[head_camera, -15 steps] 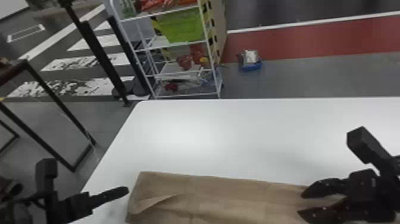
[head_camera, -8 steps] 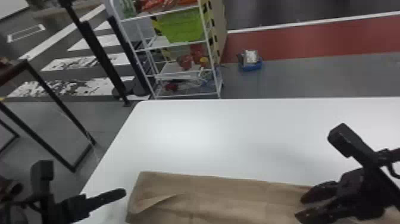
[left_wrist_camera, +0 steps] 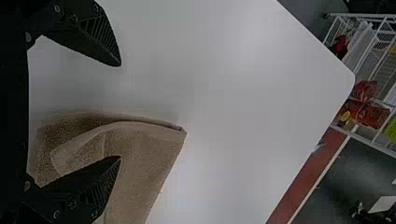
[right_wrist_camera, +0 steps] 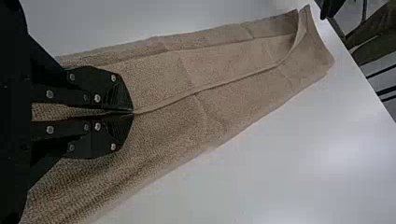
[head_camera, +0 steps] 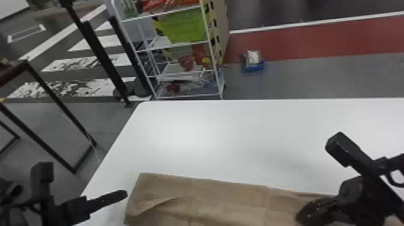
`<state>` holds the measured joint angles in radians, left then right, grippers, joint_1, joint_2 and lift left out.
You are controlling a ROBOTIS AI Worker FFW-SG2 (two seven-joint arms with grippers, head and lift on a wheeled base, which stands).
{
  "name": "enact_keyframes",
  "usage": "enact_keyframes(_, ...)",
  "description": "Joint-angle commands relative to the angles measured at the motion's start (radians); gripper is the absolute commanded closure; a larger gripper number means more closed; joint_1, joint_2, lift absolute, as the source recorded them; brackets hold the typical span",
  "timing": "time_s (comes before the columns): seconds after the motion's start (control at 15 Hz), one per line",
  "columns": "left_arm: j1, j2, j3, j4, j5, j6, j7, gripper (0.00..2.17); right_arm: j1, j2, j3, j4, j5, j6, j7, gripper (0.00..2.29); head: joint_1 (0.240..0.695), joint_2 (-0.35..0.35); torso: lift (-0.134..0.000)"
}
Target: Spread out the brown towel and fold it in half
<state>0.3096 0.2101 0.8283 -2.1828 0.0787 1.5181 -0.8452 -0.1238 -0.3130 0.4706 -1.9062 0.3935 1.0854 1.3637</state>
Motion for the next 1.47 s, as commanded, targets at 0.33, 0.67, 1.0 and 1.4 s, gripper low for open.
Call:
enact_keyframes(0.33,-0.003,-0.003,-0.002,0.012,-0.005,-0.018,0.002,0.21,0.119,-0.061,-0.096,-0.1,-0.062,-0.199,0.003,1.33,0.695,0.35,-0.124)
enact_keyframes(0.67,-0.012,0.0,-0.003,0.04,-0.008,-0.04,0.003,0.21,0.228,-0.1,-0.122,-0.218,-0.094,-0.288,0.003,1.33,0.695,0.35,-0.124)
enact_keyframes(1.0,-0.012,-0.001,-0.002,0.052,-0.008,-0.065,0.0,0.21,0.312,-0.141,-0.136,-0.294,-0.084,-0.298,0.003,1.32,0.695,0.35,-0.124)
enact_keyframes(1.4,-0.014,-0.001,0.0,0.052,-0.002,-0.071,0.0,0.21,0.369,-0.169,-0.132,-0.277,-0.067,-0.273,0.003,0.87,0.695,0.35,-0.124)
